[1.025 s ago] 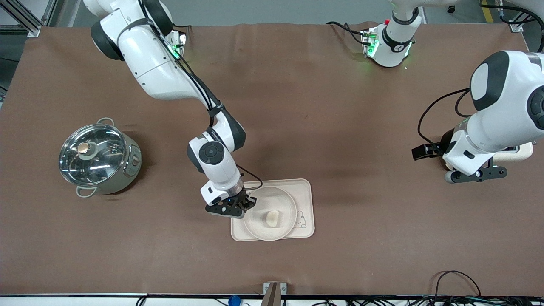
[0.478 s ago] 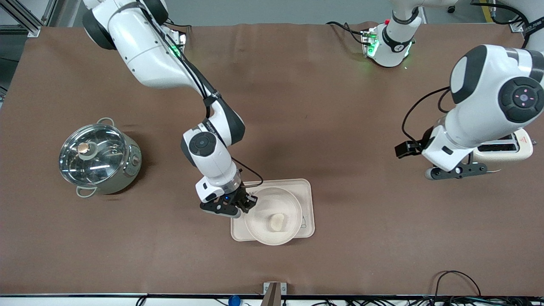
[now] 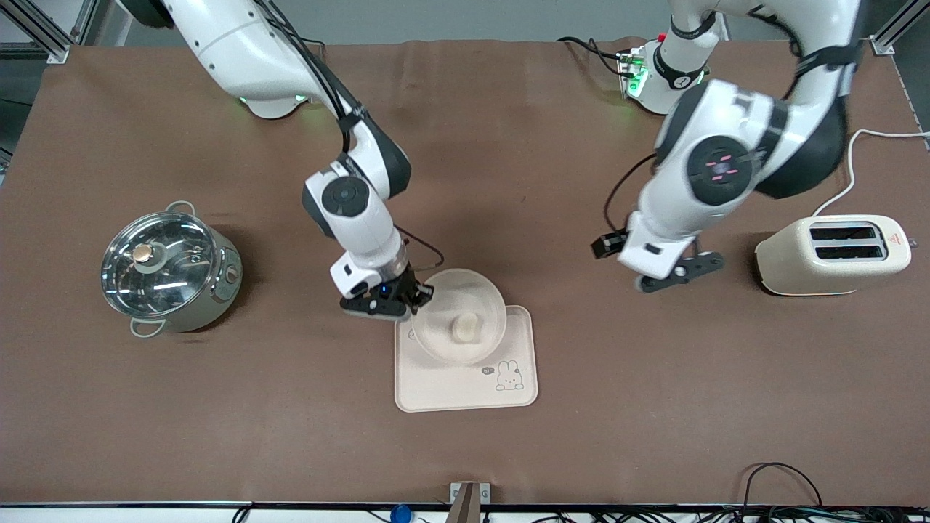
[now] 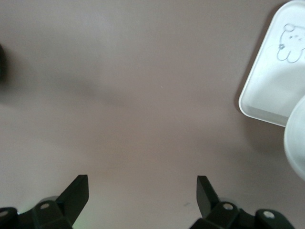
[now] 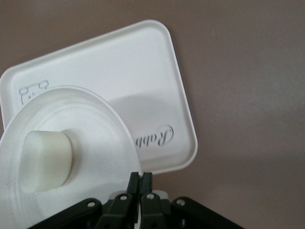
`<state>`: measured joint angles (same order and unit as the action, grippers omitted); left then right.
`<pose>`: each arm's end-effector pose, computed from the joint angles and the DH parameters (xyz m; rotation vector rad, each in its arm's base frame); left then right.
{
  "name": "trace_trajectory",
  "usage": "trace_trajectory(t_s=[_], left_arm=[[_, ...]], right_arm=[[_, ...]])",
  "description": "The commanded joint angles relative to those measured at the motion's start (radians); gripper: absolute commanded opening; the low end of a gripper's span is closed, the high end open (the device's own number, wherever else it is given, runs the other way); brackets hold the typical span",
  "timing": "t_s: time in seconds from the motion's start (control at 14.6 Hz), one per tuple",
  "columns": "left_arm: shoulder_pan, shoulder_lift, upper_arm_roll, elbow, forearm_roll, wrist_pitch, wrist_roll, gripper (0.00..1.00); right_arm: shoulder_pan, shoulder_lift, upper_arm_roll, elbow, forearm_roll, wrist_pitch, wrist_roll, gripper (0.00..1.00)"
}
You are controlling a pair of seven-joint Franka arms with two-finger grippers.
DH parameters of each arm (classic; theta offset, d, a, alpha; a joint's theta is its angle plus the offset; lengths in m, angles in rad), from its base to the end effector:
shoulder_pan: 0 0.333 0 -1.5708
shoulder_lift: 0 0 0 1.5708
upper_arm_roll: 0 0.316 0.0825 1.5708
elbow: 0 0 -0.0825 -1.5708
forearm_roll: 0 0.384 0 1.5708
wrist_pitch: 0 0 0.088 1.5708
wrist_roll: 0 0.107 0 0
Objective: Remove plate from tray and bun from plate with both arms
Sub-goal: 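Lift the plate off the tray with the right gripper while the left gripper follows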
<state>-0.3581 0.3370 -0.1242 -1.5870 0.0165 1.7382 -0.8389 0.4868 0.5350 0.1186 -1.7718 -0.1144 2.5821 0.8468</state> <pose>0.5694 -0.2870 0.4285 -2.9917 -0.5375 0.2443 0.5677 0.3849 0.2893 -2.9382 0.2620 -0.3272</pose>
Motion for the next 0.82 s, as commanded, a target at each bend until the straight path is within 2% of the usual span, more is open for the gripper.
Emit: trace_trajectory(t_s=[0.0, 0.27, 0.55, 0.75], left_arm=[[-0.067, 0.057, 0.003, 0.012, -0.006, 0.046, -0.159, 0.99], [-0.153, 0.128, 0.002, 0.012, -0.007, 0.142, -0.385, 0.98], [-0.232, 0.204, 0.001, 0.012, -0.009, 0.295, -0.583, 0.95], [-0.277, 0.276, 0.001, 0.019, -0.007, 0.403, -0.670, 0.88]], right_arm=[[0.022, -0.151, -0.002, -0.288, 0.015, 0.148, 0.000, 0.00], [0.076, -0.153, -0.004, -0.431, 0.015, 0.358, 0.011, 0.00], [0.087, -0.135, -0.005, -0.437, 0.015, 0.362, 0.009, 0.00], [0.084, -0.115, -0.007, -0.436, 0.013, 0.362, 0.009, 0.01]])
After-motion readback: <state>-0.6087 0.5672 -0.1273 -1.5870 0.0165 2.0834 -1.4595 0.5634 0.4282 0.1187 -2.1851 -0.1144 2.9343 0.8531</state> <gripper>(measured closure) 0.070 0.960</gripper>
